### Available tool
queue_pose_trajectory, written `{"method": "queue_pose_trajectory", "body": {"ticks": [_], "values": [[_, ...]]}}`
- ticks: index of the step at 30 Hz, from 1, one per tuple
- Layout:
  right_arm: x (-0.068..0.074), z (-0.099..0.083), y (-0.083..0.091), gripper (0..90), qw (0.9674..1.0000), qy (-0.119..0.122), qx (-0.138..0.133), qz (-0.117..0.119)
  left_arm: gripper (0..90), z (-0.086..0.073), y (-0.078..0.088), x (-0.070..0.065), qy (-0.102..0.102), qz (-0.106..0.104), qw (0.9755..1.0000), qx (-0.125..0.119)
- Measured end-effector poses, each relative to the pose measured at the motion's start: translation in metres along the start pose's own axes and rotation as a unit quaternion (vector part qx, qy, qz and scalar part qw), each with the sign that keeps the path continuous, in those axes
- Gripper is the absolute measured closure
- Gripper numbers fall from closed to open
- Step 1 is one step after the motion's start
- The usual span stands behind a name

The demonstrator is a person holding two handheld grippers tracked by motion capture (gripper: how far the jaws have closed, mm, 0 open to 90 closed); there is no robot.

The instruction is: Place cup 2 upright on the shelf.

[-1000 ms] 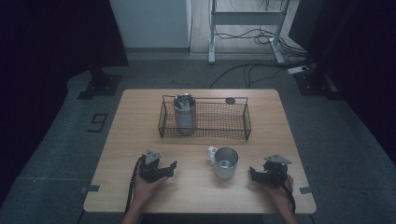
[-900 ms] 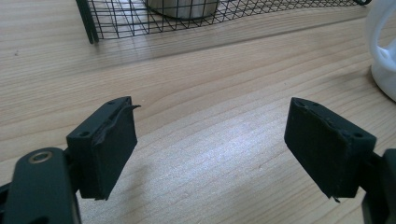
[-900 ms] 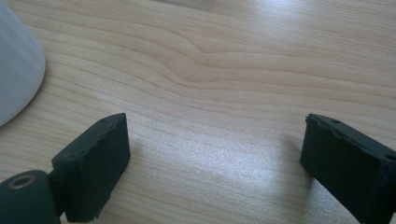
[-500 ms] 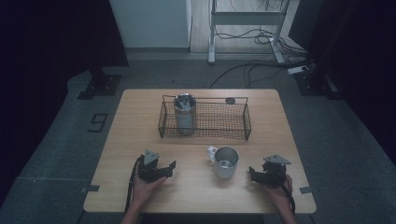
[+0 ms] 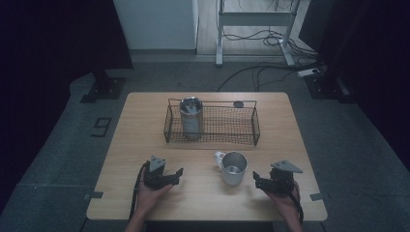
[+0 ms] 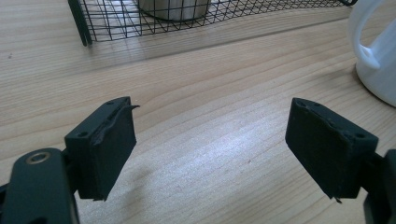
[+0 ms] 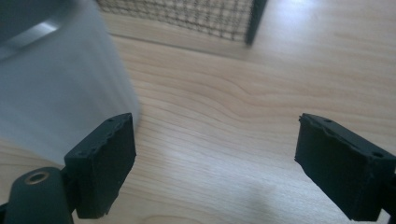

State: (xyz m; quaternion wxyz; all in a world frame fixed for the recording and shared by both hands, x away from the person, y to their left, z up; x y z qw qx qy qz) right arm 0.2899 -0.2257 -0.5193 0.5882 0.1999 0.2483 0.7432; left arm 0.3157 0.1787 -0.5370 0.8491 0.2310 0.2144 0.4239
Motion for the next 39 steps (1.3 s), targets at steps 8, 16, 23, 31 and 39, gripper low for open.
{"method": "queue_pose_trajectory", "body": {"ticks": [8,16,23,31,39], "values": [[0.017,0.005,0.016,12.0,0.9988,0.022,-0.018,0.041,16.2,-0.001,0.0,0.002,0.001,0.002,1.0,0.005],[0.032,0.01,0.025,11.5,0.9968,0.033,-0.028,0.068,16.0,-0.002,0.002,0.003,0.0,-0.005,1.0,0.004],[0.044,0.012,0.022,10.4,0.9952,0.042,-0.028,0.084,15.9,-0.001,0.005,0.004,0.004,-0.005,1.0,0.001],[0.053,0.015,0.015,8.1,0.9942,0.052,-0.025,0.091,15.9,-0.002,0.006,0.01,0.013,-0.005,0.9999,0.0],[0.061,0.021,0.007,3.7,0.9935,0.062,-0.023,0.093,16.0,-0.002,0.007,0.01,0.014,-0.007,0.9999,0.003]]}}
Point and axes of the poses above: each handheld gripper's, and its own axes: y roughly backward along the jaws, z roughly out of its top, x roughly to its left, the point moved 1 cm from there along -y, roughly forward along the jaws, and after that the axes turned 6 degrees about -z, right-handed, at the moved point
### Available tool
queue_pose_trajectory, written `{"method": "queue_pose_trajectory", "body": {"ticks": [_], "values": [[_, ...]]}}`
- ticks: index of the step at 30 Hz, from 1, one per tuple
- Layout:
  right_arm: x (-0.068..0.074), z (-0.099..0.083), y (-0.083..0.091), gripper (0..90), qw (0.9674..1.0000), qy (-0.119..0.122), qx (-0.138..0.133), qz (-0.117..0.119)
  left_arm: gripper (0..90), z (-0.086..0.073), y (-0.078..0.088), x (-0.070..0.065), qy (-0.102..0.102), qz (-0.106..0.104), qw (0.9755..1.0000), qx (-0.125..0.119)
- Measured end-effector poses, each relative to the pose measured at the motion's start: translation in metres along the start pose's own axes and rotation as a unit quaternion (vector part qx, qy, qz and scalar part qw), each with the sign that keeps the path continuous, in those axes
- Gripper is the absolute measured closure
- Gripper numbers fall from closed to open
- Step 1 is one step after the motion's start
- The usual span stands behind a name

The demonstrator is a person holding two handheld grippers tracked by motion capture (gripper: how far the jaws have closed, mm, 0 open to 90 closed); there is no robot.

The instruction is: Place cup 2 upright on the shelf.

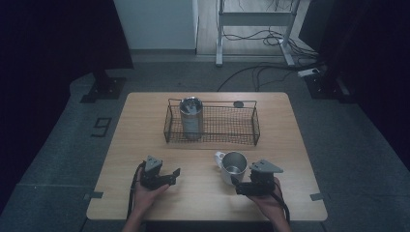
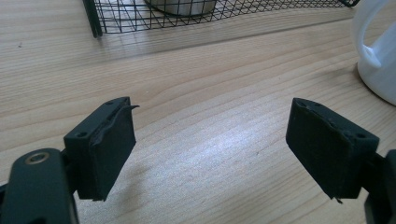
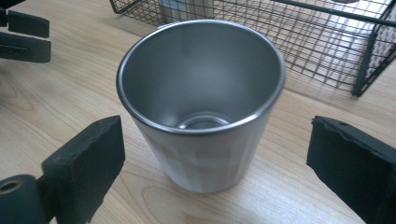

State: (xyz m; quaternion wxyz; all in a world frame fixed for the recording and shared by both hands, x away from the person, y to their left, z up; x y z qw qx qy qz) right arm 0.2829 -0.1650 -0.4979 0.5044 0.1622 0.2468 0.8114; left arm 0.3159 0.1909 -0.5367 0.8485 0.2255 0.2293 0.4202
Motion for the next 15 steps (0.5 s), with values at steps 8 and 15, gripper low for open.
{"method": "queue_pose_trajectory", "body": {"ticks": [8,15], "values": [[0.004,0.005,-0.01,2.8,0.9999,0.009,-0.003,-0.005,16.2,-0.001,0.0,0.0,0.001,-0.002,1.0,-0.003],[0.014,0.014,-0.036,1.0,0.9997,0.022,0.009,-0.01,16.2,-0.003,-0.002,-0.002,-0.005,0.006,1.0,0.002]]}}
Point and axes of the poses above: each handheld gripper's, and its own axes: y roughly backward along the jaws, z roughly out of its top, x roughly to its left, the point moved 1 cm from there along -y, roughly forward along the jaws, and after that the axes turned 6 degrees about -z, right-handed, at the moved point
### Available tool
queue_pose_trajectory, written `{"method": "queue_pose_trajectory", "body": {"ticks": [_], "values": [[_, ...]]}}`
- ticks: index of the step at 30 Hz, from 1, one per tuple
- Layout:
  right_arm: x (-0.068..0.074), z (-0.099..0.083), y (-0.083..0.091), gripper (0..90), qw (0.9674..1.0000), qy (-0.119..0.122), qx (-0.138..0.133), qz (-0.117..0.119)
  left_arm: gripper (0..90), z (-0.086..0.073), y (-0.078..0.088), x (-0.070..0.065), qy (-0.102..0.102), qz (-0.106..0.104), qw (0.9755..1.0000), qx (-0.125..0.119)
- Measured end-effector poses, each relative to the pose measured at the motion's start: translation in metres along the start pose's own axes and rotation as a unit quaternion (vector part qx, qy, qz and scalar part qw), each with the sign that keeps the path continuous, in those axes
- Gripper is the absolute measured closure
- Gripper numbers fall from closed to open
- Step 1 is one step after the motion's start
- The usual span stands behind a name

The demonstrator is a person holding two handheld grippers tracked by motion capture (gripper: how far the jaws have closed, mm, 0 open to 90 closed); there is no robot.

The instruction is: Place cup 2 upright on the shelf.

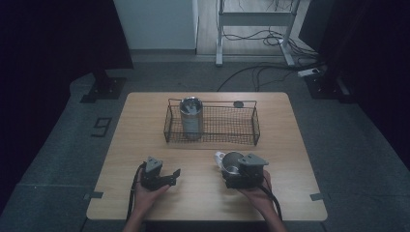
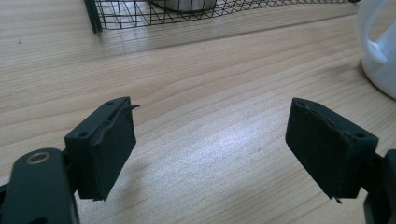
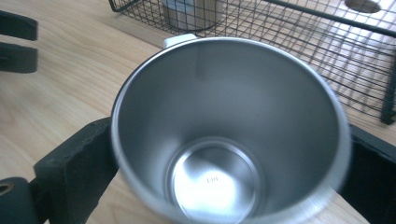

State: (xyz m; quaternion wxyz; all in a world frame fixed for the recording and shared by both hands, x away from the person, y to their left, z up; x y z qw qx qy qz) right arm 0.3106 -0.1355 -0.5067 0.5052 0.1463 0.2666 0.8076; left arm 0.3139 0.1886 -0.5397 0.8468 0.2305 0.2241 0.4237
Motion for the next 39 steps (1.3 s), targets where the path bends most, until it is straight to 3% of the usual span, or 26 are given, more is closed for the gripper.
{"method": "queue_pose_trajectory", "body": {"ticks": [4,9,31,39], "values": [[0.002,0.003,-0.011,4.2,0.9998,0.003,-0.004,-0.017,16.3,0.0,-0.001,0.0,0.001,-0.002,1.0,0.002],[0.002,0.003,-0.014,5.5,0.9997,0.006,-0.014,-0.019,16.3,-0.001,-0.003,-0.001,0.001,-0.004,1.0,0.006],[0.001,0.001,-0.008,6.4,0.9996,0.015,-0.012,-0.022,16.3,-0.002,-0.005,-0.007,-0.007,-0.007,0.9999,0.013],[-0.005,0.008,0.003,6.4,0.9996,0.008,-0.025,-0.007,16.5,-0.002,-0.006,-0.008,-0.004,-0.011,0.9999,0.012]]}}
Point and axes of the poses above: each handheld gripper's, and its own axes: y roughly backward along the jaws, z roughly out of its top, x roughly to its left, the point moved 1 cm from there along -y, roughly forward along the jaws, and after that the axes turned 6 degrees about -z, right-handed, at the moved point
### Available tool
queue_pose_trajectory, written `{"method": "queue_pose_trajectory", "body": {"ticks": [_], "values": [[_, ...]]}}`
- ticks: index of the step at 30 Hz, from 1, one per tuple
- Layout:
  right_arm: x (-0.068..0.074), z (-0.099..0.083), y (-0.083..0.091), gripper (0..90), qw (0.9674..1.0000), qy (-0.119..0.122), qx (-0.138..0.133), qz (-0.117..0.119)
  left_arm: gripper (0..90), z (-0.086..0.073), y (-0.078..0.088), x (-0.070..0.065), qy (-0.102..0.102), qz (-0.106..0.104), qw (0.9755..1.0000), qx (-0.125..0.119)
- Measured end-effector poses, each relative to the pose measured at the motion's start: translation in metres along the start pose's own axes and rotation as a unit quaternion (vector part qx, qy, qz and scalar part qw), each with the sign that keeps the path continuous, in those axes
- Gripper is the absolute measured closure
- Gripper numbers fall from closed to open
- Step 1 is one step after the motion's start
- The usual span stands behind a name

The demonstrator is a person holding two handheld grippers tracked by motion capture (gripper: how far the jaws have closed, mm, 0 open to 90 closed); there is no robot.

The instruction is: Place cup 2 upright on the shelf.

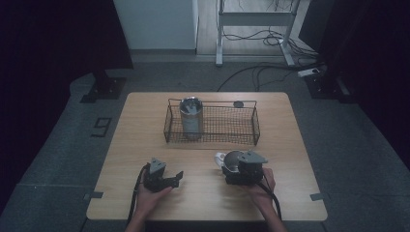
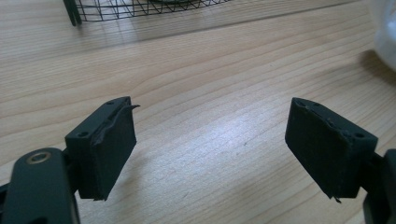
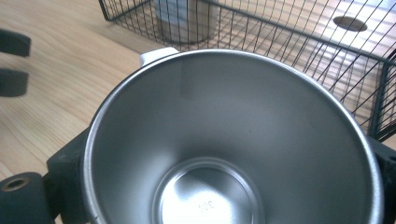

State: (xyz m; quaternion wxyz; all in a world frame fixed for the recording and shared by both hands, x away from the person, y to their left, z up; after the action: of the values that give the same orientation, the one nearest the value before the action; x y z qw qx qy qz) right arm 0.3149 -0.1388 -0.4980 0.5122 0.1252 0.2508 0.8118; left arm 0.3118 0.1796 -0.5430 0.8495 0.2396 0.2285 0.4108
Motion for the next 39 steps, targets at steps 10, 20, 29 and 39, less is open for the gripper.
{"method": "queue_pose_trajectory", "body": {"ticks": [10,20,29,39], "values": [[-0.012,0.023,0.01,6.4,0.9997,-0.023,-0.007,-0.001,16.5,0.0,0.004,-0.002,0.001,-0.006,1.0,-0.003],[-0.013,0.04,0.011,6.4,0.9998,-0.022,-0.001,0.003,16.6,0.001,0.006,0.0,0.005,-0.012,0.9999,-0.008],[-0.015,0.051,0.012,6.4,0.9997,-0.026,-0.005,0.002,16.7,0.001,0.008,0.001,0.006,-0.012,0.9998,-0.011],[-0.019,0.061,0.015,6.4,0.9995,-0.029,-0.01,0.001,16.7,0.0,0.007,0.001,0.004,-0.012,0.9999,-0.008]]}}
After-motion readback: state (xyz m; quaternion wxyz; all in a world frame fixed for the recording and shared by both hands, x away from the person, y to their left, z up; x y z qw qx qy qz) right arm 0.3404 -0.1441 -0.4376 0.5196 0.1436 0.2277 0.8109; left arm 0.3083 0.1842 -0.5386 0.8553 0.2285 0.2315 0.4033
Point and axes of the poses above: each handheld gripper's, and its own axes: y roughly backward along the jaws, z roughly out of its top, x roughly to its left, the point moved 1 cm from there along -y, roughly forward along the jaws, and after that the axes turned 6 degrees about -z, right-handed, at the moved point
